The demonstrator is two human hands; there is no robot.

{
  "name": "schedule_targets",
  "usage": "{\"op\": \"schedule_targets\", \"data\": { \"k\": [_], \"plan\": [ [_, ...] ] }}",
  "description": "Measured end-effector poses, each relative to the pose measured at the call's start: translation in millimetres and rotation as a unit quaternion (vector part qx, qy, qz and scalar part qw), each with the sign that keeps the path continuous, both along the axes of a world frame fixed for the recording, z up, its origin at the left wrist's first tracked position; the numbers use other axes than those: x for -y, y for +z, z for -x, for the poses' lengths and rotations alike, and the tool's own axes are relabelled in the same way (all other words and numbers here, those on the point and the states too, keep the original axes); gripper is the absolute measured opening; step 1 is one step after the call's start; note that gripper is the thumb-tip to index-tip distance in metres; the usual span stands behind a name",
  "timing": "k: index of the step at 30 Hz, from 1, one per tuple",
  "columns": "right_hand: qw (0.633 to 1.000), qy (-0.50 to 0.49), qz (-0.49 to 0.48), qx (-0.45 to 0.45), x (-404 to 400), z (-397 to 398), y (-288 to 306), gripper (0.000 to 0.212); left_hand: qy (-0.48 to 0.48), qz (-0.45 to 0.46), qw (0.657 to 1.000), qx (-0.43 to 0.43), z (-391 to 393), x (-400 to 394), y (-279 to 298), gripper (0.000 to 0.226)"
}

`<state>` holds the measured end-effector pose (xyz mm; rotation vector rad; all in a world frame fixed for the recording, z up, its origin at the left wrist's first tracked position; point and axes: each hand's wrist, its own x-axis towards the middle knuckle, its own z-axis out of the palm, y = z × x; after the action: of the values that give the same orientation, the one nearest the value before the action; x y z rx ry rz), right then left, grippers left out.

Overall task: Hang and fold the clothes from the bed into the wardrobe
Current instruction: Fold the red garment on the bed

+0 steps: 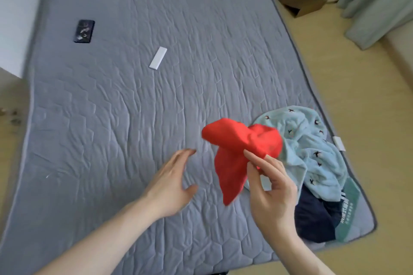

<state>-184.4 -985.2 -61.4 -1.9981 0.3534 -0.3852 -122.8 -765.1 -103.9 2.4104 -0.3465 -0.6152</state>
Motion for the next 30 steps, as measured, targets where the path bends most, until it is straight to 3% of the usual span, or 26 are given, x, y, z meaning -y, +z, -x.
{"op": "schedule_targets", "data": {
  "k": [2, 4, 6, 7, 11, 14, 17, 19, 21, 22, 24, 25, 26, 28, 30],
  "plan": [
    [0.997, 0.012, -0.079, -0.006, -32, 12, 9, 0.031, 0.043, 0.065, 0.996, -0.048, 4, -12, 6, 0.093],
    [0.988, 0.018, -0.152, -0.020, -62, 25, 13, 0.034, 0.136, 0.172, 0.963, -0.159, 7, -29, 6, 0.099],
    [0.984, 0.049, -0.168, -0.041, -92, 39, 13, 0.037, 0.229, 0.237, 0.916, -0.227, 12, -62, -6, 0.086],
    [0.982, 0.065, -0.165, -0.058, -106, 47, 10, 0.039, 0.243, 0.236, 0.911, -0.234, 15, -84, -13, 0.076],
    [0.979, 0.098, -0.130, -0.121, -149, 76, -9, 0.052, 0.135, 0.159, 0.960, -0.189, 43, -167, -19, 0.037],
    [0.978, 0.099, -0.098, -0.153, -171, 93, -16, 0.055, 0.117, 0.122, 0.976, -0.139, 61, -213, -9, 0.014],
    [0.980, 0.104, -0.079, -0.151, -191, 103, -14, 0.055, 0.126, 0.138, 0.978, -0.094, 77, -242, 8, 0.017],
    [0.985, 0.106, -0.055, -0.127, -201, 105, -11, 0.052, 0.145, 0.178, 0.967, -0.107, 86, -253, 18, 0.022],
    [0.986, 0.117, -0.040, -0.116, -209, 103, -9, 0.048, 0.200, 0.254, 0.926, -0.193, 89, -259, 20, 0.026],
    [0.983, 0.128, -0.042, -0.125, -212, 101, -11, 0.049, 0.245, 0.300, 0.882, -0.267, 89, -262, 17, 0.027],
    [0.971, 0.160, -0.057, -0.168, -218, 101, -22, 0.052, 0.333, 0.361, 0.757, -0.430, 93, -264, -5, 0.034],
    [0.963, 0.177, -0.063, -0.195, -220, 103, -32, 0.052, 0.358, 0.361, 0.714, -0.480, 97, -264, -22, 0.037],
    [0.953, 0.193, -0.063, -0.224, -221, 107, -45, 0.052, 0.371, 0.333, 0.707, -0.502, 103, -263, -39, 0.039],
    [0.933, 0.220, -0.028, -0.283, -219, 118, -77, 0.050, 0.412, 0.231, 0.746, -0.470, 119, -258, -73, 0.040],
    [0.901, 0.237, 0.051, -0.360, -209, 131, -112, 0.048, 0.439, 0.128, 0.820, -0.345, 134, -249, -97, 0.034]
  ]
}}
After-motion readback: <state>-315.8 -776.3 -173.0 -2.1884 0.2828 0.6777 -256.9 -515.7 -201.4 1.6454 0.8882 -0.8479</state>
